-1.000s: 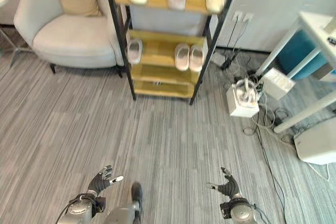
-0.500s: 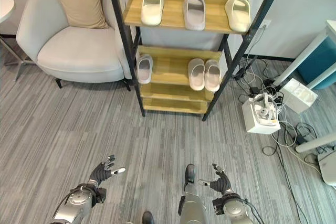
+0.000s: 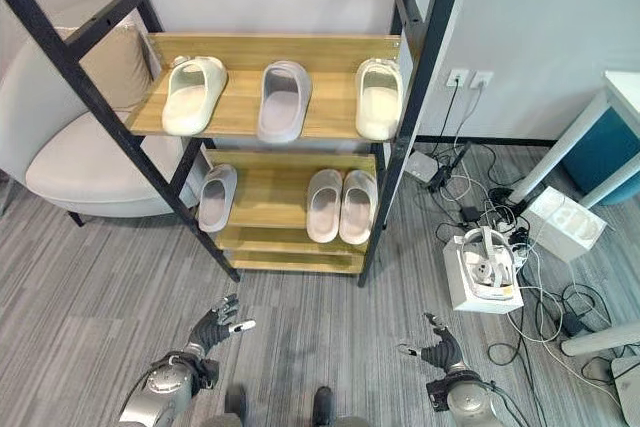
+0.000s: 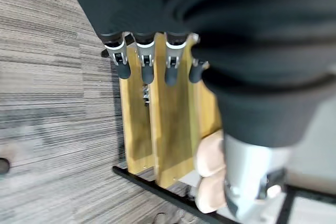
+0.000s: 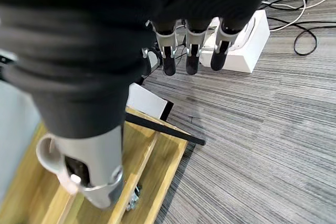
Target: Arrange the slippers neatly on the shoe rack.
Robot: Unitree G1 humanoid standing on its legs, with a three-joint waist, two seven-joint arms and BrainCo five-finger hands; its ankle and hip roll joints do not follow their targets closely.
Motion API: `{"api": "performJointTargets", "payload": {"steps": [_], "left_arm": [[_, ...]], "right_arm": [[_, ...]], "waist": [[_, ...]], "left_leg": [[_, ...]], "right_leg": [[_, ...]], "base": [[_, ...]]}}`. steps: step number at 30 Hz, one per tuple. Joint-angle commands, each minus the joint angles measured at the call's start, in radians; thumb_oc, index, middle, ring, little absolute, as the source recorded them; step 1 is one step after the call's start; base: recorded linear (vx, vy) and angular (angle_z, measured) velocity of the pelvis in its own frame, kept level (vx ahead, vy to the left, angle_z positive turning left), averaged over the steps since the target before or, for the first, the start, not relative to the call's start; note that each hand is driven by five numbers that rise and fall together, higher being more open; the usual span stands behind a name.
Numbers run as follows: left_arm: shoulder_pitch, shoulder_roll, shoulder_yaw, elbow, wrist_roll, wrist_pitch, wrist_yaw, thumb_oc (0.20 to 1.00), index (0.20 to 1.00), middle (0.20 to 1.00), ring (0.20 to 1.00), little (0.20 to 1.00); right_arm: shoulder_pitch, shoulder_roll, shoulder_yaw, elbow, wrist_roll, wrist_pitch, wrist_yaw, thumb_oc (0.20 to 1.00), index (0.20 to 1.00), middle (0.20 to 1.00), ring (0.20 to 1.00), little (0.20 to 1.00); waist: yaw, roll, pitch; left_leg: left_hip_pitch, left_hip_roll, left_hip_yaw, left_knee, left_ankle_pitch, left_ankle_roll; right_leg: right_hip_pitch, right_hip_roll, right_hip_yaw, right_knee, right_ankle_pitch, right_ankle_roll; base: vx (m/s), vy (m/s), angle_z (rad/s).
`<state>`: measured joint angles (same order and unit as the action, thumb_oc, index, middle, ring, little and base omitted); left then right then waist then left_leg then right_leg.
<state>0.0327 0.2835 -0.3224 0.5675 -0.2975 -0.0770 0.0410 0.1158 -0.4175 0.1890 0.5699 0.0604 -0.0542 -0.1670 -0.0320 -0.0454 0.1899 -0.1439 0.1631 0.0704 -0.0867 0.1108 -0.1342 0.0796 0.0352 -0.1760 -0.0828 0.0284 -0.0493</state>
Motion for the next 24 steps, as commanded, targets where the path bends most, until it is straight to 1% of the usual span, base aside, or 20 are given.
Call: {"api": "performJointTargets", "payload": {"steps": [1,2,4,5,6,8,10,11,12,13,14,15,17,18,19,20,21,22,23,24], "left_arm": [[-0.032,0.017,0.007,-0.032,0.005,-0.034,0.018,1.0,1.0,1.0,1.0,1.0],[-0.016,0.018,0.021,-0.039,0.002,-0.033,0.017,1.0,1.0,1.0,1.0,1.0],[-0.001,0.018,0.025,-0.037,0.005,-0.032,0.016,1.0,1.0,1.0,1.0,1.0],[0.003,0.022,0.024,-0.036,0.009,-0.032,0.014,1.0,1.0,1.0,1.0,1.0],[0.018,0.036,0.033,-0.032,0.017,-0.029,0.007,1.0,1.0,1.0,1.0,1.0],[0.018,0.038,0.035,-0.034,0.012,-0.028,0.008,1.0,1.0,1.0,1.0,1.0],[0.011,0.044,0.036,-0.033,0.007,-0.027,0.011,1.0,1.0,1.0,1.0,1.0],[0.007,0.051,0.039,-0.042,0.001,-0.029,0.012,1.0,1.0,1.0,1.0,1.0],[0.006,0.051,0.039,-0.042,0.001,-0.029,0.012,1.0,1.0,1.0,1.0,1.0],[0.0,0.057,0.038,-0.044,-0.002,-0.031,0.013,1.0,1.0,1.0,1.0,1.0],[-0.004,0.059,0.04,-0.041,-0.002,-0.03,0.014,1.0,1.0,1.0,1.0,1.0],[-0.004,0.059,0.04,-0.041,-0.002,-0.031,0.014,1.0,1.0,1.0,1.0,1.0],[-0.006,0.061,0.049,-0.04,-0.003,-0.033,0.017,1.0,1.0,1.0,1.0,1.0],[-0.013,0.066,0.055,-0.041,-0.011,-0.037,0.015,1.0,1.0,1.0,1.0,1.0],[-0.014,0.066,0.055,-0.041,-0.011,-0.037,0.015,1.0,1.0,1.0,1.0,1.0],[-0.016,0.067,0.056,-0.042,-0.015,-0.039,0.015,1.0,1.0,1.0,1.0,1.0],[-0.029,0.062,0.052,-0.035,-0.026,-0.043,0.024,1.0,1.0,1.0,1.0,1.0],[-0.029,0.062,0.052,-0.034,-0.026,-0.043,0.024,1.0,1.0,1.0,1.0,1.0],[-0.031,0.061,0.045,-0.035,-0.035,-0.048,0.025,1.0,1.0,1.0,1.0,1.0],[-0.026,0.059,0.043,-0.032,-0.031,-0.049,0.02,1.0,1.0,1.0,1.0,1.0]], "right_arm": [[0.0,-0.043,-0.032,-0.045,0.019,-0.024,-0.024,1.0,1.0,1.0,1.0,1.0],[-0.002,-0.038,-0.026,-0.046,0.013,-0.02,-0.017,1.0,1.0,1.0,1.0,1.0],[-0.002,-0.03,-0.02,-0.049,0.0,-0.017,-0.012,1.0,1.0,1.0,1.0,1.0],[-0.006,-0.025,-0.016,-0.043,-0.002,-0.015,-0.009,1.0,1.0,1.0,1.0,1.0],[-0.007,0.011,-0.006,-0.046,0.0,-0.01,0.009,1.0,1.0,1.0,1.0,1.0],[-0.012,0.018,0.001,-0.037,-0.004,-0.007,0.01,1.0,1.0,1.0,1.0,1.0],[-0.019,0.03,0.006,-0.031,-0.01,-0.003,0.013,1.0,1.0,1.0,1.0,1.0],[-0.021,0.038,0.009,-0.034,-0.009,-0.002,0.015,1.0,1.0,1.0,1.0,1.0],[-0.021,0.038,0.008,-0.034,-0.009,-0.002,0.015,1.0,1.0,1.0,1.0,1.0],[-0.024,0.046,0.012,-0.035,-0.007,-0.001,0.016,1.0,1.0,1.0,1.0,1.0],[-0.022,0.055,0.014,-0.034,-0.004,-0.002,0.017,1.0,1.0,1.0,1.0,1.0],[-0.022,0.055,0.014,-0.033,-0.004,-0.002,0.017,1.0,1.0,1.0,1.0,1.0],[-0.016,0.065,0.014,-0.035,-0.002,-0.003,0.019,1.0,1.0,1.0,1.0,1.0],[-0.019,0.066,0.009,-0.038,0.004,-0.007,0.02,1.0,1.0,1.0,1.0,1.0],[-0.02,0.066,0.009,-0.037,0.004,-0.007,0.02,1.0,1.0,1.0,1.0,1.0],[-0.022,0.067,0.009,-0.04,0.005,-0.007,0.019,1.0,1.0,1.0,1.0,1.0],[-0.032,0.068,0.015,-0.038,0.002,-0.004,0.014,1.0,1.0,1.0,1.0,1.0],[-0.033,0.068,0.015,-0.037,0.002,-0.004,0.014,1.0,1.0,1.0,1.0,1.0],[-0.029,0.061,0.013,-0.054,-0.003,-0.003,0.01,1.0,1.0,1.0,1.0,1.0],[-0.021,0.059,0.011,-0.057,-0.005,-0.003,0.013,1.0,1.0,1.0,1.0,1.0]], "waist": [[0.033,0.022,0.034],[0.039,0.033,0.029],[0.04,0.038,0.014],[0.042,0.034,0.007],[0.053,0.007,-0.016],[0.058,-0.001,-0.019],[0.06,-0.007,-0.02],[0.057,-0.005,-0.013],[0.06,-0.006,-0.013],[0.054,-0.002,-0.004],[0.05,0.001,0.001],[0.051,0.0,0.001],[0.047,0.003,0.0],[0.048,0.009,-0.006],[0.046,0.01,-0.004],[0.044,0.01,-0.005],[0.038,0.011,-0.001],[0.038,0.012,0.001],[0.034,0.005,0.004],[0.033,0.0,-0.002]], "left_leg": [[0.035,0.008,0.064,0.014,-0.006,0.007],[0.036,0.008,0.073,0.006,0.0,0.008],[0.057,0.006,0.084,0.004,0.012,0.01],[0.063,0.001,0.089,0.007,0.008,0.014],[0.094,-0.029,0.12,0.02,-0.028,0.043],[0.102,-0.04,0.129,0.024,-0.045,0.055],[0.115,-0.057,0.14,0.029,-0.07,0.074],[0.133,-0.066,0.148,0.03,-0.087,0.09],[0.132,-0.066,0.15,0.03,-0.087,0.09],[0.141,-0.072,0.152,0.031,-0.099,0.101],[0.151,-0.077,0.147,0.029,-0.106,0.106],[0.151,-0.077,0.148,0.029,-0.106,0.106],[0.169,-0.085,0.141,0.024,-0.119,0.105],[0.177,-0.079,0.137,0.021,-0.126,0.098],[0.179,-0.079,0.135,0.021,-0.127,0.097],[0.183,-0.076,0.131,0.019,-0.13,0.092],[0.197,-0.062,0.127,0.018,-0.133,0.078],[0.199,-0.061,0.126,0.018,-0.134,0.077],[0.213,-0.05,0.121,0.028,-0.14,0.063],[0.221,-0.047,0.123,0.029,-0.141,0.059]], "right_leg": [[0.036,-0.134,-0.005,0.07,-0.157,0.144],[0.054,-0.127,0.006,0.07,-0.169,0.148],[0.072,-0.134,0.017,0.066,-0.173,0.157],[0.075,-0.144,0.025,0.064,-0.173,0.162],[0.066,-0.186,0.055,0.089,-0.163,0.188],[0.054,-0.199,0.063,0.108,-0.158,0.199],[0.021,-0.214,0.074,0.169,-0.148,0.219],[-0.021,-0.221,0.084,0.251,-0.128,0.239],[-0.025,-0.222,0.087,0.256,-0.13,0.239],[-0.064,-0.227,0.097,0.337,-0.101,0.255],[-0.091,-0.227,0.111,0.371,-0.086,0.259],[-0.094,-0.227,0.113,0.375,-0.087,0.26],[-0.096,-0.241,0.114,0.333,-0.074,0.259],[-0.097,-0.266,0.097,0.259,-0.072,0.251],[-0.091,-0.266,0.094,0.256,-0.071,0.251],[-0.097,-0.276,0.093,0.213,-0.062,0.249],[-0.133,-0.301,0.103,0.15,-0.03,0.25],[-0.13,-0.3,0.102,0.148,-0.03,0.25],[-0.132,-0.316,0.098,0.111,-0.01,0.259],[-0.122,-0.313,0.095,0.097,-0.006,0.262]], "base": [[0.3,0.197,0.16],[0.13,0.116,0.04],[0.23,0.226,-0.22],[0.41,0.457,-0.36],[0.28,0.327,-0.23],[0.16,0.228,-0.39],[0.09,0.196,-0.31],[0.07,0.156,-0.02],[0.07,0.169,-0.03],[0.04,0.095,0.02],[0.04,0.094,0.01],[0.09,0.012,0.03],[0.11,-0.05,0.12],[0.08,-0.082,0.17],[0.11,-0.134,0.07],[0.1,-0.193,0.1],[0.1,-0.193,0.08],[0.13,-0.327,0.03],[0.1,-0.251,0.01],[0.1,-0.25,0.14]]}}
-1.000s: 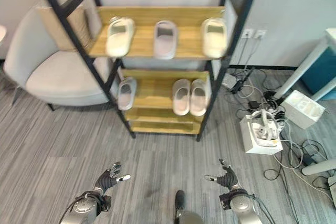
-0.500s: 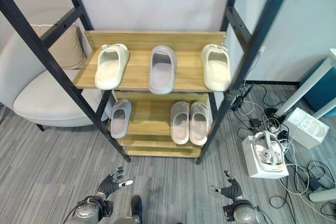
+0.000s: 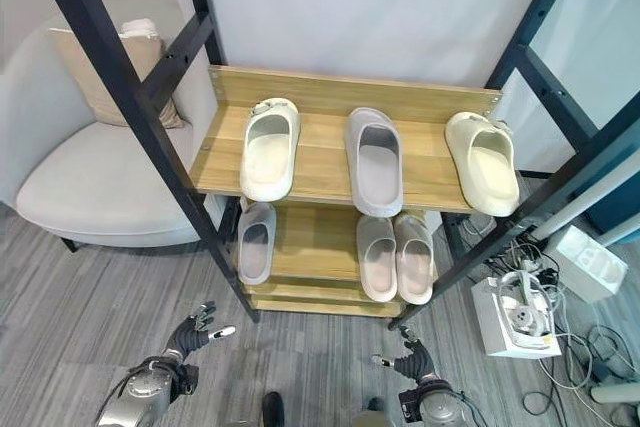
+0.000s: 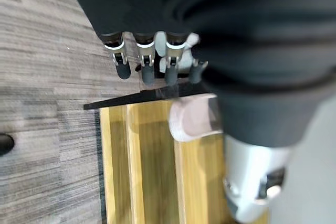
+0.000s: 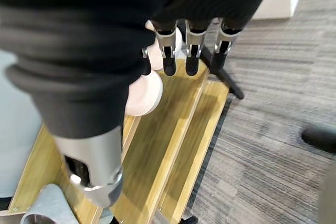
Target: Arrange the slippers neatly on the shoe rack.
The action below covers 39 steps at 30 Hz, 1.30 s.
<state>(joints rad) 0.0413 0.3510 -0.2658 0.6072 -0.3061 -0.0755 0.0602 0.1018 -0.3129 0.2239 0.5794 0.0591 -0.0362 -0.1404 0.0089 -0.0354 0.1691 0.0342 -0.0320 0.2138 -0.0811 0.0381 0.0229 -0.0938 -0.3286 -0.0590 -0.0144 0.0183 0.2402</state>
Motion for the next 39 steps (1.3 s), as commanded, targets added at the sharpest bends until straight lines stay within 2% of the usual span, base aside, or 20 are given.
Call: {"api": "performJointTargets", "payload": {"steps": [1,2,5,6,8,10,13,14,15,17,19,21,23,27,34,39], "left_arm": [[-0.034,-0.008,-0.013,-0.071,-0.023,-0.05,0.001,1.0,1.0,1.0,1.0,1.0],[-0.034,-0.015,-0.018,-0.061,-0.015,-0.05,-0.003,1.0,1.0,1.0,1.0,1.0],[-0.036,-0.023,-0.041,-0.062,-0.024,-0.052,-0.005,1.0,1.0,1.0,1.0,1.0],[-0.05,-0.034,-0.061,-0.057,-0.029,-0.046,-0.005,1.0,1.0,1.0,1.0,1.0],[-0.054,-0.043,-0.07,-0.047,-0.021,-0.049,-0.008,1.0,1.0,1.0,1.0,1.0],[-0.06,-0.048,-0.082,-0.048,0.024,-0.047,-0.004,1.0,1.0,1.0,1.0,1.0],[-0.057,-0.052,-0.083,-0.046,0.037,-0.051,0.0,1.0,1.0,1.0,1.0,1.0],[-0.057,-0.052,-0.083,-0.046,0.037,-0.051,0.0,1.0,1.0,1.0,1.0,1.0],[-0.046,-0.053,-0.081,-0.039,0.048,-0.056,0.0,1.0,1.0,1.0,1.0,1.0],[-0.04,-0.051,-0.087,-0.024,0.081,-0.068,0.009,1.0,1.0,1.0,1.0,1.0],[-0.045,-0.053,-0.089,-0.014,0.085,-0.072,0.017,1.0,1.0,1.0,1.0,1.0],[-0.055,-0.06,-0.097,0.002,0.085,-0.078,0.023,1.0,1.0,1.0,1.0,1.0],[-0.046,-0.055,-0.109,-0.002,0.082,-0.09,0.029,1.0,1.0,1.0,1.0,1.0],[-0.053,-0.064,-0.122,0.024,0.078,-0.093,0.025,1.0,1.0,1.0,1.0,1.0],[-0.061,-0.082,-0.142,0.031,0.049,-0.084,0.04,1.0,1.0,1.0,1.0,1.0],[-0.057,-0.082,-0.145,0.022,0.035,-0.077,0.032,1.0,1.0,1.0,1.0,1.0]], "right_arm": [[-0.006,-0.045,-0.023,-0.067,-0.004,-0.021,-0.013,1.0,1.0,1.0,1.0,1.0],[0.005,-0.049,-0.028,-0.06,-0.006,-0.027,-0.01,1.0,1.0,1.0,1.0,1.0],[0.005,-0.077,-0.024,-0.06,-0.002,-0.04,-0.017,1.0,1.0,1.0,1.0,1.0],[0.001,-0.098,-0.019,-0.066,-0.035,-0.032,-0.031,1.0,1.0,1.0,1.0,1.0],[-0.005,-0.124,-0.015,-0.089,-0.121,-0.032,-0.052,1.0,1.0,1.0,1.0,1.0],[0.005,-0.183,-0.004,-0.263,-0.328,-0.026,-0.069,1.0,1.0,1.0,1.0,1.0],[0.047,-0.201,-0.006,-0.42,-0.378,-0.045,-0.046,1.0,1.0,1.0,1.0,1.0],[0.047,-0.201,-0.006,-0.42,-0.378,-0.045,-0.046,1.0,1.0,1.0,1.0,1.0],[0.13,-0.214,-0.009,-0.593,-0.389,-0.069,-0.001,1.0,1.0,1.0,1.0,1.0],[0.247,-0.239,0.026,-0.889,-0.27,-0.144,0.089,1.0,1.0,1.0,1.0,1.0],[0.259,-0.247,0.033,-0.945,-0.23,-0.16,0.103,1.0,1.0,1.0,1.0,1.0],[0.257,-0.292,0.034,-1.056,-0.184,-0.187,0.115,1.0,1.0,1.0,1.0,1.0],[0.224,-0.381,-0.015,-1.21,-0.097,-0.234,0.089,1.0,1.0,1.0,1.0,1.0],[0.156,-0.414,-0.052,-1.271,-0.062,-0.25,0.053,1.0,1.0,1.0,1.0,1.0],[-0.13,-0.383,-0.085,-1.325,0.073,-0.269,-0.064,1.0,1.0,1.0,1.0,1.0],[-0.315,-0.395,-0.085,-1.275,0.008,-0.228,-0.108,1.0,1.0,1.0,1.0,1.0]], "waist": [[-0.009,-0.01,0.019],[-0.012,-0.014,0.006],[-0.013,-0.01,0.007],[-0.01,0.001,0.015],[-0.013,0.009,0.008],[-0.025,0.006,-0.001],[-0.029,0.003,0.001],[-0.029,0.003,0.001],[-0.031,0.001,-0.001],[-0.038,-0.002,-0.006],[-0.041,-0.003,-0.01],[-0.046,-0.003,-0.015],[-0.053,-0.008,-0.031],[-0.055,-0.006,-0.044],[-0.045,0.002,-0.066],[-0.031,-0.002,-0.074]], "left_leg": [[0.044,0.149,-0.02,0.023,-0.068,-0.098],[0.053,0.178,-0.024,0.032,-0.064,-0.118],[0.027,0.205,-0.07,0.104,-0.068,-0.13],[-0.019,0.223,-0.095,0.088,-0.008,-0.138],[-0.009,0.223,-0.117,0.015,-0.004,-0.136],[0.008,0.206,-0.106,0.007,-0.02,-0.127],[0.018,0.201,-0.096,0.005,-0.028,-0.124],[0.018,0.201,-0.096,0.005,-0.028,-0.124],[0.027,0.199,-0.09,0.0,-0.033,-0.123],[0.037,0.199,-0.085,-0.006,-0.04,-0.126],[0.039,0.199,-0.085,-0.006,-0.042,-0.126],[0.044,0.2,-0.083,-0.006,-0.046,-0.126],[0.055,0.201,-0.073,-0.006,-0.05,-0.127],[0.063,0.203,-0.066,-0.006,-0.051,-0.128],[0.064,0.202,-0.072,-0.006,-0.054,-0.127],[0.063,0.2,-0.078,-0.006,-0.059,-0.124]], "right_leg": [[0.054,0.051,-0.023,0.027,0.005,-0.028],[0.066,0.072,-0.01,0.033,-0.007,-0.032],[0.081,0.11,-0.004,0.05,-0.033,-0.061],[0.1,0.122,-0.027,0.054,-0.06,-0.073],[0.098,0.135,-0.04,0.073,-0.078,-0.073],[0.11,0.124,-0.038,0.059,-0.068,-0.062],[0.115,0.118,-0.032,0.048,-0.063,-0.058],[0.115,0.118,-0.032,0.048,-0.063,-0.058],[0.116,0.114,-0.027,0.04,-0.059,-0.054],[0.113,0.115,-0.024,0.037,-0.058,-0.048],[0.113,0.116,-0.024,0.037,-0.058,-0.046],[0.113,0.119,-0.019,0.035,-0.058,-0.044],[0.117,0.122,-0.012,0.031,-0.053,-0.04],[0.121,0.123,-0.007,0.029,-0.051,-0.038],[0.131,0.122,-0.013,0.028,-0.053,-0.041],[0.136,0.121,-0.019,0.026,-0.05,-0.04]], "base": [[0.11,-0.239,0.25],[0.11,-0.24,0.3],[0.07,-0.211,0.24],[0.0,-0.078,0.08],[0.07,0.006,0.36],[0.14,0.087,0.32],[0.03,0.038,-0.07],[0.02,0.044,-0.07],[0.02,0.053,-0.04],[0.0,0.057,-0.13],[-0.01,0.027,-0.12],[-0.01,0.034,0.05],[0.0,0.032,0.01],[0.0,0.0,0.0],[0.01,0.009,-0.02],[0.0,0.009,0.02]]}}
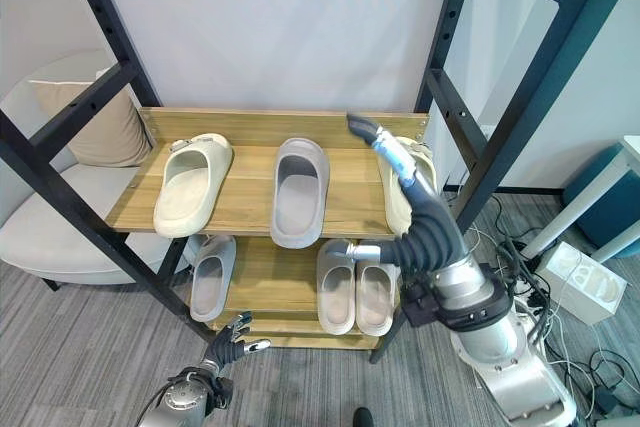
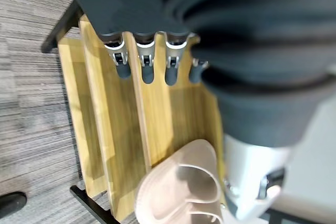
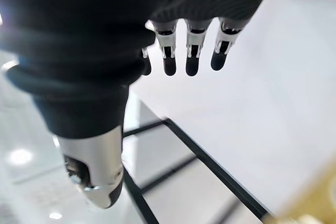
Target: Arrange the slippers neatly on the shoe rack.
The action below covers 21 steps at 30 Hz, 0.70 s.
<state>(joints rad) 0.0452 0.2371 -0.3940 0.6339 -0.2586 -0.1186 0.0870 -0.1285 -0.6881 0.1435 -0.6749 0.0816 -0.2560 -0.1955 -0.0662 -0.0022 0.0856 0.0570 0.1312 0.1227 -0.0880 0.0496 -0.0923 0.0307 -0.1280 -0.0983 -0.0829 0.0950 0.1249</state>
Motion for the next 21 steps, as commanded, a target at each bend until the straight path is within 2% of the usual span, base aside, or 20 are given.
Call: {"api": "performJointTargets", "payload": {"steps": [1,4,5,6,9,17,21], "left_arm": [[-0.06,0.032,-0.02,-0.008,-0.017,-0.033,0.004,1.0,1.0,1.0,1.0,1.0],[-0.049,0.041,-0.022,-0.029,-0.035,-0.019,-0.004,1.0,1.0,1.0,1.0,1.0],[-0.041,0.048,-0.024,-0.036,-0.041,-0.015,-0.006,1.0,1.0,1.0,1.0,1.0],[-0.042,0.048,-0.021,-0.036,-0.042,-0.015,-0.006,1.0,1.0,1.0,1.0,1.0],[-0.021,0.062,-0.009,-0.038,-0.055,-0.013,-0.021,1.0,1.0,1.0,1.0,1.0],[0.02,0.084,0.048,-0.049,-0.05,-0.011,-0.042,1.0,1.0,1.0,1.0,1.0],[0.045,0.086,0.099,-0.05,-0.028,-0.01,-0.047,1.0,1.0,1.0,1.0,1.0]], "right_arm": [[-0.127,-0.011,0.007,-0.003,-0.034,0.004,-0.059,1.0,1.0,1.0,1.0,1.0],[-0.261,0.002,0.054,0.089,-0.151,0.07,-0.079,1.0,1.0,1.0,1.0,1.0],[-0.337,0.01,0.083,0.182,-0.225,0.118,-0.089,1.0,1.0,1.0,1.0,1.0],[-0.345,0.012,0.089,0.189,-0.227,0.116,-0.092,1.0,1.0,1.0,1.0,1.0],[-0.427,0.008,0.118,0.373,-0.339,0.181,-0.097,1.0,1.0,1.0,1.0,1.0],[-0.391,0.034,0.07,0.513,-0.447,0.218,-0.118,1.0,1.0,1.0,1.0,1.0],[-0.23,0.078,0.001,0.512,-0.489,0.218,-0.104,1.0,1.0,1.0,1.0,1.0]], "waist": [[0.049,-0.037,0.008],[0.071,-0.041,0.004],[0.088,-0.045,0.002],[0.085,-0.045,0.004],[0.12,-0.053,0.005],[0.161,-0.059,0.015],[0.177,-0.061,0.018]], "left_leg": [[0.041,0.036,0.012,0.001,-0.071,-0.008],[0.04,0.031,0.003,0.001,-0.074,-0.004],[0.039,0.029,-0.004,0.001,-0.076,-0.002],[0.04,0.028,-0.004,0.001,-0.076,-0.002],[0.036,0.02,-0.023,0.001,-0.079,0.003],[0.023,0.005,-0.054,0.001,-0.084,0.013],[0.022,-0.006,-0.068,0.001,-0.093,0.019]], "right_leg": [[0.013,-0.08,0.018,0.095,-0.127,0.075],[0.02,-0.084,0.011,0.093,-0.124,0.074],[0.025,-0.086,0.005,0.094,-0.124,0.073],[0.025,-0.086,0.004,0.093,-0.124,0.073],[0.036,-0.09,-0.009,0.09,-0.124,0.07],[0.045,-0.096,-0.03,0.085,-0.123,0.072],[0.056,-0.104,-0.043,0.074,-0.125,0.076]], "base": [[0.0,0.0,0.0],[0.02,0.027,0.04],[0.0,0.0,0.0],[0.0,0.0,0.0],[0.02,0.03,0.17],[0.01,0.023,0.15],[0.04,0.032,0.09]]}}
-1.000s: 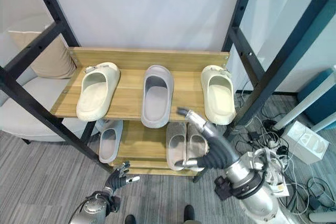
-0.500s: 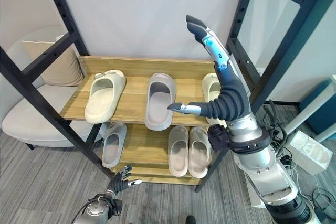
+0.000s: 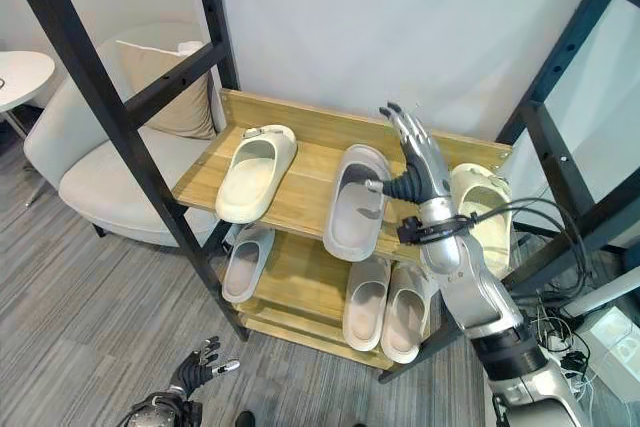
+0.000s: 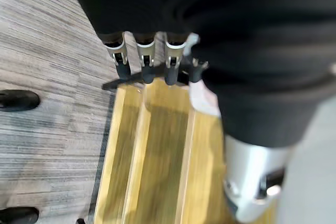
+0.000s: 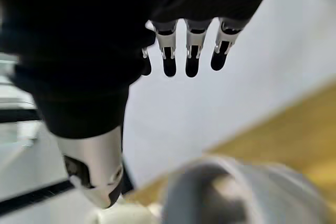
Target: Arrange the slippers neatly on the shoe rack.
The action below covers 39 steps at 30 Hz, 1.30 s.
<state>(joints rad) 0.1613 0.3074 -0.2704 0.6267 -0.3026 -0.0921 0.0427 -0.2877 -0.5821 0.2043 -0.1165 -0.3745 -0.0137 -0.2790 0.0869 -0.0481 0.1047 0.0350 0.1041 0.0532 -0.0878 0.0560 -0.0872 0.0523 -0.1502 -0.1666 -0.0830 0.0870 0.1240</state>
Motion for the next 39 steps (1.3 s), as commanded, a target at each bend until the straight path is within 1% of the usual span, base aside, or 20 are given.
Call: {"api": "performJointTargets", "payload": {"steps": [1,3,5,6,9,13,16,17,18,19,23,24,26,27,29,33,34,35,36,39], "left_arm": [[-0.067,0.014,-0.019,-0.045,0.021,-0.036,-0.003,1.0,1.0,1.0,1.0,1.0],[-0.059,0.009,-0.017,-0.043,0.027,-0.038,-0.009,1.0,1.0,1.0,1.0,1.0],[-0.055,0.01,-0.023,-0.044,0.024,-0.041,-0.012,1.0,1.0,1.0,1.0,1.0],[-0.056,0.015,-0.034,-0.036,0.024,-0.044,-0.013,1.0,1.0,1.0,1.0,1.0],[-0.061,0.025,-0.056,-0.032,0.011,-0.051,-0.015,1.0,1.0,1.0,1.0,1.0],[-0.064,0.028,-0.069,-0.018,0.001,-0.054,-0.016,1.0,1.0,1.0,1.0,1.0],[-0.069,0.031,-0.08,-0.025,-0.009,-0.056,-0.021,1.0,1.0,1.0,1.0,1.0],[-0.068,0.031,-0.079,-0.024,-0.01,-0.057,-0.021,1.0,1.0,1.0,1.0,1.0],[-0.068,0.031,-0.076,-0.021,-0.01,-0.057,-0.02,1.0,1.0,1.0,1.0,1.0],[-0.066,0.031,-0.072,-0.015,-0.01,-0.057,-0.021,1.0,1.0,1.0,1.0,1.0],[-0.053,0.036,-0.058,-0.016,-0.006,-0.049,-0.026,1.0,1.0,1.0,1.0,1.0],[-0.054,0.036,-0.048,-0.024,-0.001,-0.042,-0.025,1.0,1.0,1.0,1.0,1.0],[-0.068,0.032,-0.036,-0.015,0.006,-0.038,-0.018,1.0,1.0,1.0,1.0,1.0],[-0.077,0.026,-0.027,-0.009,0.01,-0.034,-0.007,1.0,1.0,1.0,1.0,1.0],[-0.082,0.018,-0.013,-0.016,0.01,-0.031,0.004,1.0,1.0,1.0,1.0,1.0],[-0.067,0.007,0.008,-0.036,0.015,-0.026,0.017,1.0,1.0,1.0,1.0,1.0],[-0.062,0.007,0.01,-0.038,0.014,-0.025,0.021,1.0,1.0,1.0,1.0,1.0],[-0.049,0.006,0.014,-0.042,0.007,-0.024,0.025,1.0,1.0,1.0,1.0,1.0],[-0.048,0.006,0.015,-0.042,0.007,-0.024,0.025,1.0,1.0,1.0,1.0,1.0],[-0.041,0.001,0.017,-0.029,0.005,-0.029,0.033,1.0,1.0,1.0,1.0,1.0]], "right_arm": [[-0.045,-0.027,-0.07,-0.048,-0.043,-0.025,-0.015,1.0,1.0,1.0,1.0,1.0],[-0.008,-0.037,-0.079,-0.014,-0.058,-0.02,-0.009,1.0,1.0,1.0,1.0,1.0],[-0.023,-0.045,-0.062,0.052,-0.067,-0.011,-0.02,1.0,1.0,1.0,1.0,1.0],[-0.071,-0.051,-0.029,0.143,-0.076,0.008,-0.036,1.0,1.0,1.0,1.0,1.0],[-0.193,-0.056,0.033,0.279,-0.072,0.035,-0.066,1.0,1.0,1.0,1.0,1.0],[-0.307,-0.049,0.088,0.383,-0.074,0.053,-0.082,1.0,1.0,1.0,1.0,1.0],[-0.373,-0.05,0.14,0.469,-0.084,0.065,-0.065,1.0,1.0,1.0,1.0,1.0],[-0.371,-0.052,0.142,0.478,-0.087,0.067,-0.062,0.944,0.944,0.944,0.944,0.944],[-0.368,-0.055,0.142,0.481,-0.09,0.069,-0.059,0.507,0.507,0.507,0.507,0.507],[-0.356,-0.06,0.141,0.493,-0.096,0.074,-0.051,0.2,0.2,0.2,0.2,0.2],[-0.303,-0.085,0.104,0.481,-0.08,0.087,-0.029,0.2,0.2,0.2,0.2,0.2],[-0.281,-0.091,0.059,0.408,-0.062,0.082,-0.044,0.2,0.2,0.2,0.2,0.2],[-0.217,-0.059,-0.025,0.251,-0.012,0.054,-0.075,0.2,0.2,0.2,0.2,0.2],[-0.16,-0.012,-0.081,0.122,0.044,0.014,-0.098,0.2,0.2,0.2,0.2,0.2],[-0.115,0.031,-0.123,-0.002,0.105,-0.035,-0.119,0.2,0.2,0.2,0.2,0.2],[-0.026,0.091,-0.165,-0.226,0.229,-0.125,-0.104,0.2,0.2,0.2,0.2,0.2],[-0.005,0.11,-0.165,-0.271,0.283,-0.154,-0.096,0.2,0.2,0.2,0.2,0.2],[0.045,0.16,-0.086,-0.359,0.512,-0.234,-0.005,0.2,0.2,0.2,0.2,0.2],[0.046,0.16,-0.085,-0.359,0.514,-0.234,-0.003,0.2,0.2,0.2,0.2,0.2],[0.06,0.168,0.019,-0.415,0.638,-0.254,0.093,0.2,0.2,0.2,0.2,0.2]], "waist": [[0.024,-0.015,-0.001],[0.024,-0.015,0.0],[0.031,-0.014,0.003],[0.042,-0.014,0.008],[0.065,-0.016,0.017],[0.085,-0.017,0.02],[0.096,-0.017,0.017],[0.096,-0.017,0.017],[0.096,-0.017,0.016],[0.095,-0.017,0.016],[0.088,-0.013,0.01],[0.078,-0.007,0.006],[0.065,0.0,0.005],[0.056,0.005,0.003],[0.044,0.01,0.002],[0.023,0.014,-0.001],[0.019,0.015,-0.003],[0.013,0.017,0.0],[0.012,0.017,0.0],[0.011,0.019,0.002]], "left_leg": [[0.045,0.02,0.001,0.001,-0.102,0.014],[0.046,0.017,0.001,0.001,-0.104,0.014],[0.046,0.016,0.0,0.001,-0.105,0.014],[0.044,0.014,-0.003,0.001,-0.105,0.014],[0.037,0.01,-0.01,0.001,-0.104,0.014],[0.034,0.006,-0.016,0.001,-0.105,0.015],[0.035,0.003,-0.026,0.001,-0.105,0.014],[0.035,0.003,-0.028,0.001,-0.105,0.013],[0.034,0.003,-0.031,0.001,-0.105,0.013],[0.035,0.003,-0.034,0.001,-0.104,0.013],[0.036,0.005,-0.037,0.001,-0.104,0.011],[0.038,0.006,-0.036,0.001,-0.104,0.01],[0.038,0.007,-0.034,0.001,-0.102,0.01],[0.038,0.008,-0.032,0.001,-0.1,0.01],[0.031,0.009,-0.031,0.001,-0.088,0.011],[0.031,0.012,-0.025,0.001,-0.086,0.006],[0.036,0.015,-0.023,0.001,-0.094,0.004],[0.037,0.021,-0.014,0.001,-0.089,-0.002],[0.037,0.022,-0.015,0.001,-0.09,-0.003],[0.038,0.028,-0.009,0.001,-0.086,-0.007]], "right_leg": [[0.037,-0.083,0.026,0.071,-0.117,0.077],[0.041,-0.084,0.023,0.062,-0.115,0.077],[0.043,-0.084,0.021,0.056,-0.113,0.078],[0.045,-0.085,0.018,0.05,-0.11,0.078],[0.046,-0.086,0.009,0.041,-0.105,0.077],[0.048,-0.086,0.007,0.034,-0.101,0.077],[0.058,-0.086,0.001,0.031,-0.099,0.075],[0.059,-0.086,-0.001,0.031,-0.1,0.075],[0.061,-0.085,-0.002,0.03,-0.101,0.074],[0.063,-0.085,-0.003,0.031,-0.102,0.073],[0.065,-0.084,-0.007,0.029,-0.105,0.071],[0.064,-0.084,-0.004,0.028,-0.106,0.07],[0.062,-0.083,0.0,0.03,-0.109,0.069],[0.06,-0.081,0.003,0.033,-0.112,0.067],[0.05,-0.081,0.007,0.037,-0.107,0.065],[0.045,-0.077,0.01,0.039,-0.109,0.064],[0.05,-0.076,0.01,0.038,-0.117,0.064],[0.05,-0.075,0.006,0.039,-0.119,0.064],[0.051,-0.075,0.005,0.039,-0.119,0.064],[0.051,-0.075,0.001,0.043,-0.122,0.063]], "base": [[0.05,0.031,0.05],[0.04,0.016,0.01],[0.0,0.0,0.0],[0.0,0.0,0.0],[0.0,0.007,0.05],[0.0,0.014,0.14],[0.0,0.027,0.07],[-0.01,0.007,0.08],[-0.01,0.001,0.07],[-0.01,-0.004,0.03],[0.0,0.0,0.0],[0.0,0.0,0.0],[-0.01,-0.015,-0.01],[-0.05,-0.023,-0.04],[-0.04,-0.023,-0.01],[0.0,-0.015,-0.01],[-0.01,-0.056,-0.04],[-0.01,-0.045,-0.03],[-0.04,-0.041,-0.03],[-0.03,-0.03,-0.06]]}}
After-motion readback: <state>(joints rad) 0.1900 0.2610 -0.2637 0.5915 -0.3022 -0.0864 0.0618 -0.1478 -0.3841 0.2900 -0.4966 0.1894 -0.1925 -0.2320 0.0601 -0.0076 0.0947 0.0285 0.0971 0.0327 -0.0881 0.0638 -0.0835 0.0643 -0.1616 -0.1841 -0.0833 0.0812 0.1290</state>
